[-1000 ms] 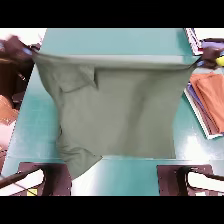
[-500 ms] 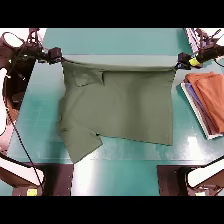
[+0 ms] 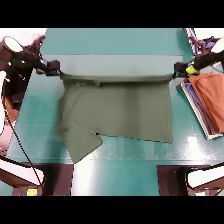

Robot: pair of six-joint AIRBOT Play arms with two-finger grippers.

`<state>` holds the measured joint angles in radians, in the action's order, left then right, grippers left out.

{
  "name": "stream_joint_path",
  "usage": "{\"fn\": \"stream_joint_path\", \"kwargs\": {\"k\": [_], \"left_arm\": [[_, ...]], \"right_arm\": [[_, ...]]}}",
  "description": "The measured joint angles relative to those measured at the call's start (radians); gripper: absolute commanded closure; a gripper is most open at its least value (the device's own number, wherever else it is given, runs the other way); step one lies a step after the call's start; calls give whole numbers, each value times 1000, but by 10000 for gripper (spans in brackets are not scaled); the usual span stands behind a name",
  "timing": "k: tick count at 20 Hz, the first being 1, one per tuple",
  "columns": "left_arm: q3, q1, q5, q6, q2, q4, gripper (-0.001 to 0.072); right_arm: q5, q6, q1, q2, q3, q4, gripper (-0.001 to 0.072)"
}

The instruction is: Fold the shirts.

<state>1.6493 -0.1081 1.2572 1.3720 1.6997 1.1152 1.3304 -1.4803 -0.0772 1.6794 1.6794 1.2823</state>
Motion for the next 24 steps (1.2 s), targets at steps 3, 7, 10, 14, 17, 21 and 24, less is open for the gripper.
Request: {"fn": "stream_joint_path", "kwargs": {"k": [3,7,10,14,17,21,24], "left_arm": [[-128,16,-23,-20,-8,4,669],[-211,18,-20,-29,-23,8,277],[-236,-11,12,-31,-93,30,276],[-383,-73,68,-3,-299,135,276],[-609,-96,94,39,-486,159,276],[-891,-107,69,76,-650,93,276],[-1028,-109,43,87,-698,53,276]], "right_arm": [[-54,-19,-17,-51,-146,16,691],[-72,-30,-22,-77,-235,-13,324],[-41,-36,-1,-106,-248,-52,324],[-10,-30,32,-244,-338,-74,325],[-11,-20,43,-367,-439,-81,325],[-63,-13,48,-486,-543,-85,327],[-95,-11,50,-541,-585,-86,326]]}}
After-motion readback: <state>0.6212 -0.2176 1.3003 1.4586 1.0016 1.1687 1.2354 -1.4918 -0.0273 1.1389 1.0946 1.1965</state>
